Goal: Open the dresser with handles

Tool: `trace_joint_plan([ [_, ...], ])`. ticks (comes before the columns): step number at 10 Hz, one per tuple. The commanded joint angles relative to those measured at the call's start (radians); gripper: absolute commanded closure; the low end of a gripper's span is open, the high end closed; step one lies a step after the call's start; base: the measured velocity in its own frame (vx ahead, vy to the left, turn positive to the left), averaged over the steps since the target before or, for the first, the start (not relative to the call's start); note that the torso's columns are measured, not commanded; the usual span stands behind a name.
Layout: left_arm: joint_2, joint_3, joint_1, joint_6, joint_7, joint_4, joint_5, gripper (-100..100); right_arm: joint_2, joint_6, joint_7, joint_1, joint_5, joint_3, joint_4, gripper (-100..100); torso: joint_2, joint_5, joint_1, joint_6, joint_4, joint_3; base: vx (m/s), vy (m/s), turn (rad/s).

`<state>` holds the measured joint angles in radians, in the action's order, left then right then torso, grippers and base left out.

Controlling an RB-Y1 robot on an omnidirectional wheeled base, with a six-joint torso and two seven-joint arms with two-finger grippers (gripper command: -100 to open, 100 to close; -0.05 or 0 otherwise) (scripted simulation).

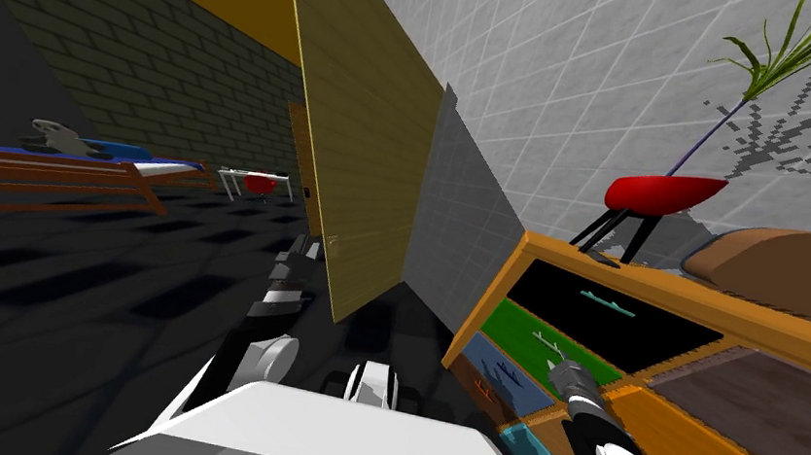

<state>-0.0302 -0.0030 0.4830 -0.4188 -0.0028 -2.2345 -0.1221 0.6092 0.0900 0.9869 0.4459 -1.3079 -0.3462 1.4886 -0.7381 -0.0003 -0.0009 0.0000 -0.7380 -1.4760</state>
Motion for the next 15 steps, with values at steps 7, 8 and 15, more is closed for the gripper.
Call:
trace_joint_plan([
  [7, 0.000, 0.000, 0.000, 0.000, 0.000, 0.000, 0.000, 0, 0.036, -0.021, -0.007, 0.022, 0.008, -0.025, 0.010, -100, 0.010, -0.002, -0.005, 0.000, 0.003, -0.007, -0.016, 0.049, -0.016],
  [8, 0.000, 0.000, 0.000, 0.000, 0.000, 0.000, 0.000, 0, 0.046, -0.022, -0.008, 0.024, 0.011, -0.031, 0.007, -100, 0.006, -0.001, -0.003, 0.000, 0.002, -0.004, 0.156, -0.094, 0.019],
  [15, 0.000, 0.000, 0.000, 0.000, 0.000, 0.000, 0.000, 0, 0.050, -0.016, -0.019, 0.002, 0.011, -0.057, -0.060, 100, -0.006, 0.002, 0.004, 0.000, -0.002, 0.004, -0.045, 0.018, 0.105],
])
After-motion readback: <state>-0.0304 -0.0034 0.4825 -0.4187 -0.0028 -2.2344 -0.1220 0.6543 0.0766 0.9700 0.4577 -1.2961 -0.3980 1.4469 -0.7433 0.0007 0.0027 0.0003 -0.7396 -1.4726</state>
